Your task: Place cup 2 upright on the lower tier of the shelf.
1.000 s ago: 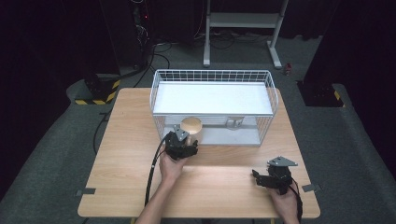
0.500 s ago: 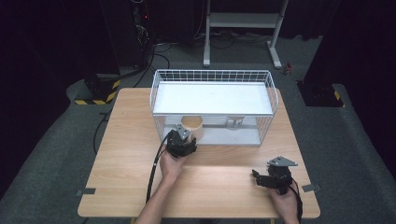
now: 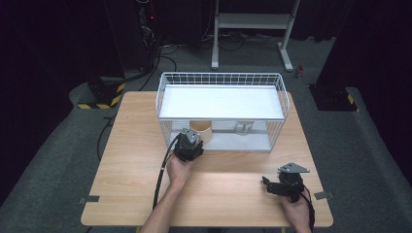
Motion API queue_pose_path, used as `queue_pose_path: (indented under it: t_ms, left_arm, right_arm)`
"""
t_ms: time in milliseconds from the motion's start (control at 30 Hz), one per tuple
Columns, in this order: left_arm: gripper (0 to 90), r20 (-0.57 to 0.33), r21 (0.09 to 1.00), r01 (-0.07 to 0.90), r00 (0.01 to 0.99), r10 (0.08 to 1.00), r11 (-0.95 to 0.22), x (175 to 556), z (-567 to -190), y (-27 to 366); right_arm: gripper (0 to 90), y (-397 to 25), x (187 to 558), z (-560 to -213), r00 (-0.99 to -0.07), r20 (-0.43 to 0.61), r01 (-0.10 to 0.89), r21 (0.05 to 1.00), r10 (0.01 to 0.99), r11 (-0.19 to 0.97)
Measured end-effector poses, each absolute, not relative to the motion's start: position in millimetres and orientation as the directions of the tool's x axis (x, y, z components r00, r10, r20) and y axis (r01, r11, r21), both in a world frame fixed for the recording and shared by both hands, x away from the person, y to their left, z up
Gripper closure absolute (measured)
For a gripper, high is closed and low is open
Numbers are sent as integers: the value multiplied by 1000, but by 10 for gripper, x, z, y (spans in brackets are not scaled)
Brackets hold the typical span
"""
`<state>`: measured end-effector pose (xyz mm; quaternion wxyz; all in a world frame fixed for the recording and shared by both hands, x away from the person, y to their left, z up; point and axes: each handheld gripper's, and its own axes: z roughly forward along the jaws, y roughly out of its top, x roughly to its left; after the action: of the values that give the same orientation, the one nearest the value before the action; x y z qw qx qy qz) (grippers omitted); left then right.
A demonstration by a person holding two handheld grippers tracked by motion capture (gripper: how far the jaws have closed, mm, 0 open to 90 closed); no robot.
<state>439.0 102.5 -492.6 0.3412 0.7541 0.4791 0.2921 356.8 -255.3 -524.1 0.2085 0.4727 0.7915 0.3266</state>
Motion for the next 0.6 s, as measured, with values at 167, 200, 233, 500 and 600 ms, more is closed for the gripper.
queue_pose_path:
  t_ms: [167,200,233,500,600]
  left_arm:
    - [565,95,794,532,368,925,-293,4425,-4940,1045]
    - [571,87,792,538,368,926,-289,4432,-4946,1047]
    - [576,85,789,544,366,927,-287,4440,-4951,1046]
    - [599,109,768,558,369,923,-314,4530,-4930,1021]
    - [613,104,767,562,366,925,-309,4545,-4942,1022]
  right_arm:
    - [187,-2552,3567,-5241,-466,-21,612,714,885,340]
    - [187,-2552,3567,-5241,-466,-21,613,714,885,339]
    - [187,-2552,3567,-5241,-466,-21,612,714,885,340]
    - [187,-2553,3568,-5241,-466,-21,612,714,884,340]
    - [187,-2553,3568,-5241,-466,-21,612,714,885,340]
